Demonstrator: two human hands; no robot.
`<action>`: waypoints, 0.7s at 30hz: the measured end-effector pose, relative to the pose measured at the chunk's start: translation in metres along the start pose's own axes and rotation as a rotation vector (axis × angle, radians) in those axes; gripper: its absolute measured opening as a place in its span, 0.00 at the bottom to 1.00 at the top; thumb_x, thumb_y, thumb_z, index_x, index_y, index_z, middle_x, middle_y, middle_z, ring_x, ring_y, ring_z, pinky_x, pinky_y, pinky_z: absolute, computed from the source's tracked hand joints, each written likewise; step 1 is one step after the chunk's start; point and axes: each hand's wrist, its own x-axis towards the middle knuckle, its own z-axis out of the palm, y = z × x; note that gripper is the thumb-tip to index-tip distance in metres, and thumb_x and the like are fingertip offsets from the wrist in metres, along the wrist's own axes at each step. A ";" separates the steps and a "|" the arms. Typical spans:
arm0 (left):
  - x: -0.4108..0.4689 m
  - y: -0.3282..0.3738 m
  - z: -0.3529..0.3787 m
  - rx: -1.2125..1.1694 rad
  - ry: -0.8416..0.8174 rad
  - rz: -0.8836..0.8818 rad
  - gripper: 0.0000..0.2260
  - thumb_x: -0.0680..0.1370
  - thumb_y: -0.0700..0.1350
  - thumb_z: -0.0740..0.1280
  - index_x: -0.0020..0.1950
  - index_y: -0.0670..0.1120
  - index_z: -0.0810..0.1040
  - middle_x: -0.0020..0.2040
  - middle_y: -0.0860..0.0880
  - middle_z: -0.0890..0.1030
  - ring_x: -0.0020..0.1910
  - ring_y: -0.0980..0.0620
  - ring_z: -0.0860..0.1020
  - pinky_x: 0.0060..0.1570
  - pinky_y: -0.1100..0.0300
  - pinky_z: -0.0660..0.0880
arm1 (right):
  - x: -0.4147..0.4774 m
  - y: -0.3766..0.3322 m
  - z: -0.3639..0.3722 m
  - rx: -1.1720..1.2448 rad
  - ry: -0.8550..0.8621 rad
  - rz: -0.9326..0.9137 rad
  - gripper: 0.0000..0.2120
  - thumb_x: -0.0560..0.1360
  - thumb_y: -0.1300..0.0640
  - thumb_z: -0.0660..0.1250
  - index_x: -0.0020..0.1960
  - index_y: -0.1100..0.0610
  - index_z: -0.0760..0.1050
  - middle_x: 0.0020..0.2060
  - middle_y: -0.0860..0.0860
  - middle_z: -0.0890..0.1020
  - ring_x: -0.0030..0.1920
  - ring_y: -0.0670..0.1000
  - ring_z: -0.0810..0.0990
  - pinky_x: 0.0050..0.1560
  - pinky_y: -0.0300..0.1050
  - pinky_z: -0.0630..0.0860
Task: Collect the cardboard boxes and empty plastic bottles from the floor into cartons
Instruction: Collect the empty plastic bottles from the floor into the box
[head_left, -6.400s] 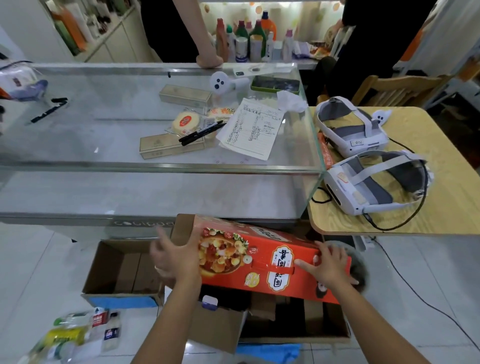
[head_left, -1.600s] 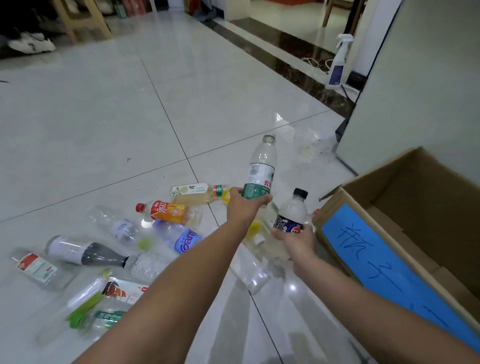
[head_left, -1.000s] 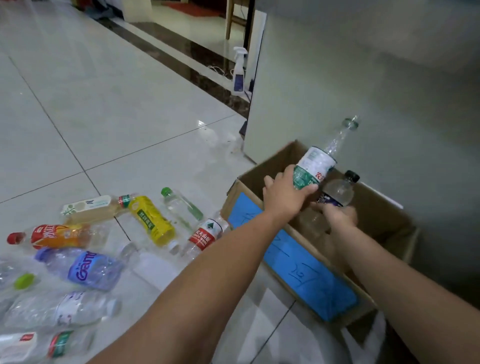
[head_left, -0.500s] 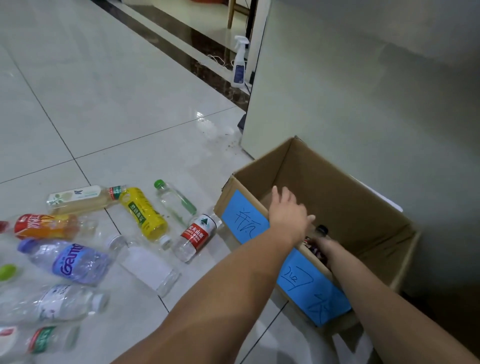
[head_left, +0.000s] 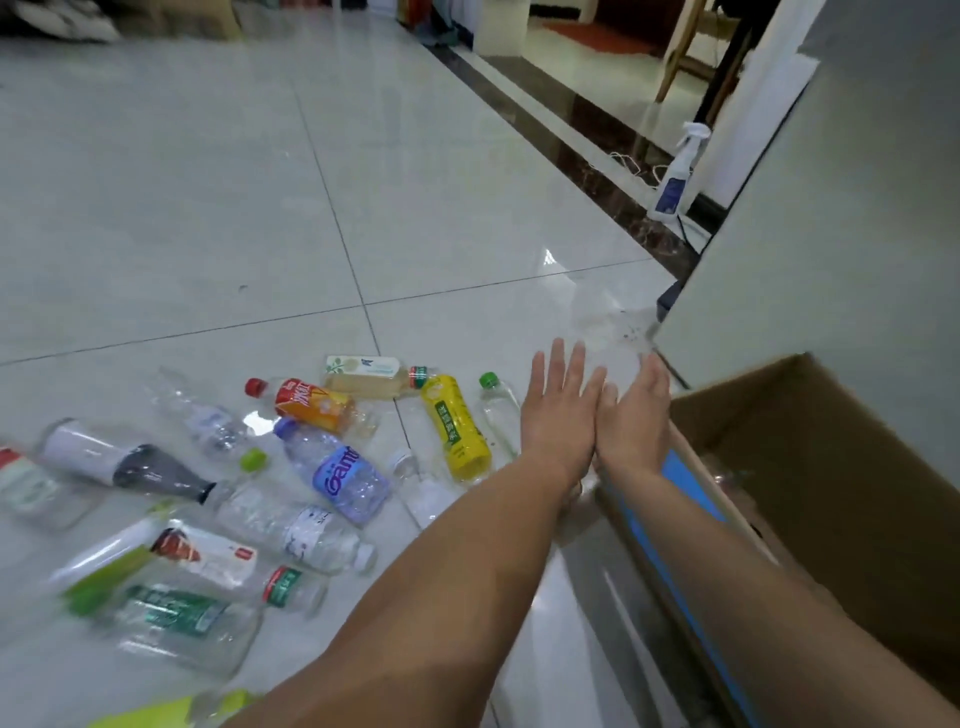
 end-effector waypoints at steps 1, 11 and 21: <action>-0.005 -0.019 0.006 0.024 -0.026 -0.050 0.24 0.83 0.47 0.49 0.79 0.48 0.47 0.79 0.43 0.40 0.76 0.40 0.37 0.73 0.44 0.34 | -0.006 -0.009 0.017 0.017 -0.042 -0.043 0.25 0.79 0.59 0.58 0.74 0.62 0.57 0.74 0.56 0.60 0.74 0.55 0.59 0.72 0.49 0.60; -0.070 -0.104 0.067 -0.175 -0.544 -0.612 0.35 0.80 0.51 0.61 0.78 0.43 0.43 0.76 0.35 0.50 0.72 0.33 0.59 0.64 0.36 0.66 | -0.069 0.017 0.115 -0.031 -0.382 0.701 0.37 0.71 0.52 0.72 0.71 0.67 0.58 0.68 0.64 0.63 0.67 0.64 0.66 0.66 0.55 0.66; -0.072 -0.105 0.125 -0.294 -0.838 -0.392 0.26 0.82 0.57 0.54 0.76 0.66 0.45 0.72 0.38 0.62 0.71 0.36 0.59 0.63 0.40 0.70 | -0.070 0.044 0.148 0.255 -0.378 1.134 0.45 0.65 0.51 0.77 0.71 0.67 0.57 0.66 0.64 0.66 0.65 0.63 0.68 0.63 0.54 0.68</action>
